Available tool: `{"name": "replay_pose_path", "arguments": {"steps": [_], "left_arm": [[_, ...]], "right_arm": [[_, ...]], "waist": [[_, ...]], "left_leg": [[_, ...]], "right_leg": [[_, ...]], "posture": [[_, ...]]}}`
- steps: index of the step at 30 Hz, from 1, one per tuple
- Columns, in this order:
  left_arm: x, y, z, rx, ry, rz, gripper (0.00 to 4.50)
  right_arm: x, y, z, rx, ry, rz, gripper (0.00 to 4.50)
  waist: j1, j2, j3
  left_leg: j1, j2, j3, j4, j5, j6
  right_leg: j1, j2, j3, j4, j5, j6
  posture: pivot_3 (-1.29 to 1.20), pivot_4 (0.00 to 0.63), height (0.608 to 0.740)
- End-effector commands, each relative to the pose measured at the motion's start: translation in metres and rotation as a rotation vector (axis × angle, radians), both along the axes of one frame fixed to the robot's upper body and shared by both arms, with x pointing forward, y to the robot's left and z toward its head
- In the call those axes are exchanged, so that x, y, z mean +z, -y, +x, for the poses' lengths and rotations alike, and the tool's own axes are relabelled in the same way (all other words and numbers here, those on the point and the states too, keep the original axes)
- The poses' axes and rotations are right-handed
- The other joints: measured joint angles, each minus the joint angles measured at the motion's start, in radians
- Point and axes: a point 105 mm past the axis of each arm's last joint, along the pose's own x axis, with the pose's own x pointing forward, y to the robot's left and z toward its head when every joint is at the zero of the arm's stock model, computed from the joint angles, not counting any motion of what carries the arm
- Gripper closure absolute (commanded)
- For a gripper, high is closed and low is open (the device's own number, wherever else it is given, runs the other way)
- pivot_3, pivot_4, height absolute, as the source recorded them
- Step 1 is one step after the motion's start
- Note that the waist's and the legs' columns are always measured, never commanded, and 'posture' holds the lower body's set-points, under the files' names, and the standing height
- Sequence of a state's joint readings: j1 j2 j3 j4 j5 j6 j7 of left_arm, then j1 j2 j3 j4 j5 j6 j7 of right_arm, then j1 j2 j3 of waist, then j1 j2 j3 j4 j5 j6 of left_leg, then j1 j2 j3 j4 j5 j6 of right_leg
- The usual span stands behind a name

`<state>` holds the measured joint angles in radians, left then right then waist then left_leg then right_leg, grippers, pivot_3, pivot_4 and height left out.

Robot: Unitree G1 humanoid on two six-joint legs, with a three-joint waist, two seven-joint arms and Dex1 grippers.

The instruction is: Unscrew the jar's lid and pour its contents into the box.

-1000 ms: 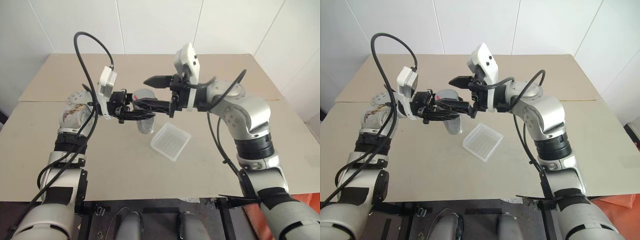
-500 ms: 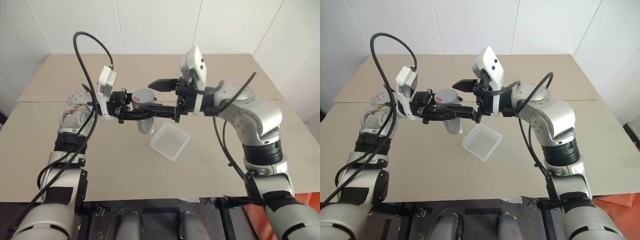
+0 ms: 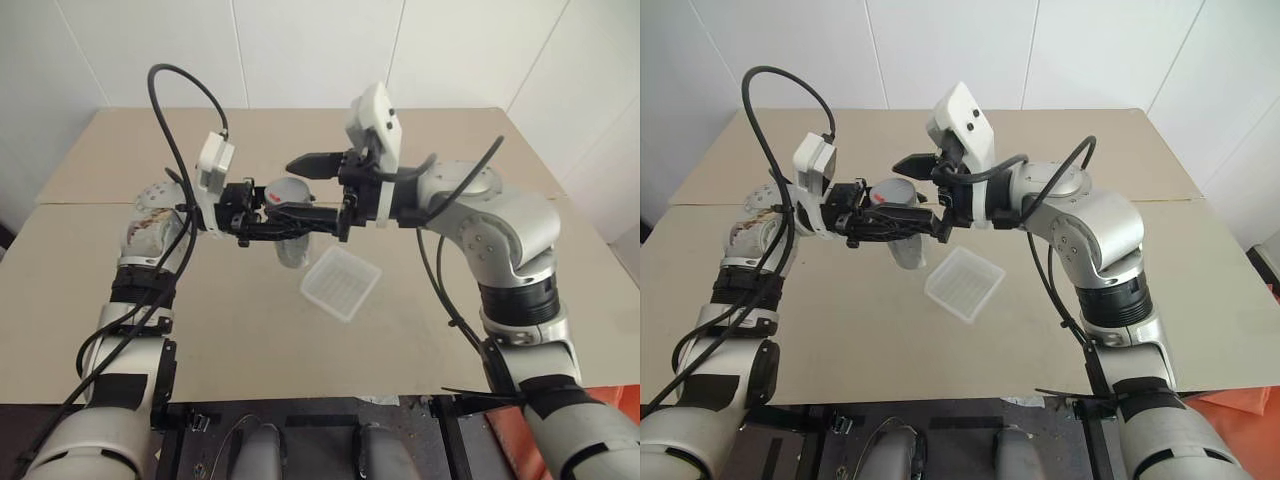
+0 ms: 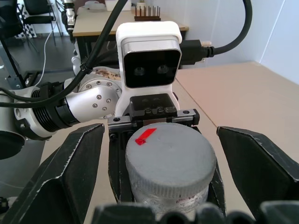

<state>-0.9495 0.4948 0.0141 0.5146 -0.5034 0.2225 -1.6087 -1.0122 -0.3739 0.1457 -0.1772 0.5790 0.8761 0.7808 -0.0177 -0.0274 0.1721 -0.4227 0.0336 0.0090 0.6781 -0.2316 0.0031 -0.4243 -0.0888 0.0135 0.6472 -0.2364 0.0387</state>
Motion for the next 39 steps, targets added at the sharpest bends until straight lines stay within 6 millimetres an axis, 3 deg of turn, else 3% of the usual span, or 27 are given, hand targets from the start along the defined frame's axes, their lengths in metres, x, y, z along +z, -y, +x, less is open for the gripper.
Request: {"name": "replay_pose_path", "arguments": {"steps": [1, 26, 29, 33, 39], "left_arm": [[0.0115, 0.0017, -0.0040, -0.016, 0.057, -0.008, 2.02], [0.0119, -0.0016, -0.0043, -0.008, 0.058, -0.002, 2.02], [0.0117, -0.0022, -0.0043, -0.006, 0.059, 0.000, 2.02], [0.0116, -0.0029, -0.0042, -0.002, 0.061, 0.002, 2.02], [0.0094, -0.0028, -0.0046, -0.001, 0.057, 0.007, 2.02]], "right_arm": [[0.0129, -0.0029, -0.0019, 0.001, 0.044, 0.014, 0.03], [0.0141, -0.0048, 0.0008, 0.009, 0.033, 0.023, 0.03], [0.0133, -0.0050, 0.0012, 0.009, 0.028, 0.022, 0.60], [0.0127, -0.0051, 0.0019, 0.008, 0.027, 0.019, 1.76], [0.0183, -0.0031, 0.0032, -0.003, 0.031, 0.034, 1.76]], "waist": [[0.000, 0.000, 0.000], [0.000, 0.000, 0.000], [0.000, 0.000, 0.000], [0.000, 0.000, 0.000], [0.000, 0.000, 0.000]], "left_leg": [[0.000, 0.000, 0.000, 0.000, 0.000, 0.000], [0.000, 0.000, 0.000, 0.000, 0.000, 0.000], [0.000, 0.000, 0.000, 0.000, 0.000, 0.000], [0.000, 0.000, 0.000, 0.000, 0.000, 0.000], [0.000, 0.000, 0.000, 0.000, 0.000, 0.000]], "right_leg": [[0.000, 0.000, 0.000, 0.000, 0.000, 0.000], [0.000, 0.000, 0.000, 0.000, 0.000, 0.000], [0.000, 0.000, 0.000, 0.000, 0.000, 0.000], [0.000, 0.000, 0.000, 0.000, 0.000, 0.000], [0.000, 0.000, 0.000, 0.000, 0.000, 0.000]], "posture": [[0.00, 0.150, 0.740], [0.00, 0.150, 0.740], [0.00, 0.150, 0.740], [0.00, 0.150, 0.740], [0.00, 0.150, 0.740]]}}
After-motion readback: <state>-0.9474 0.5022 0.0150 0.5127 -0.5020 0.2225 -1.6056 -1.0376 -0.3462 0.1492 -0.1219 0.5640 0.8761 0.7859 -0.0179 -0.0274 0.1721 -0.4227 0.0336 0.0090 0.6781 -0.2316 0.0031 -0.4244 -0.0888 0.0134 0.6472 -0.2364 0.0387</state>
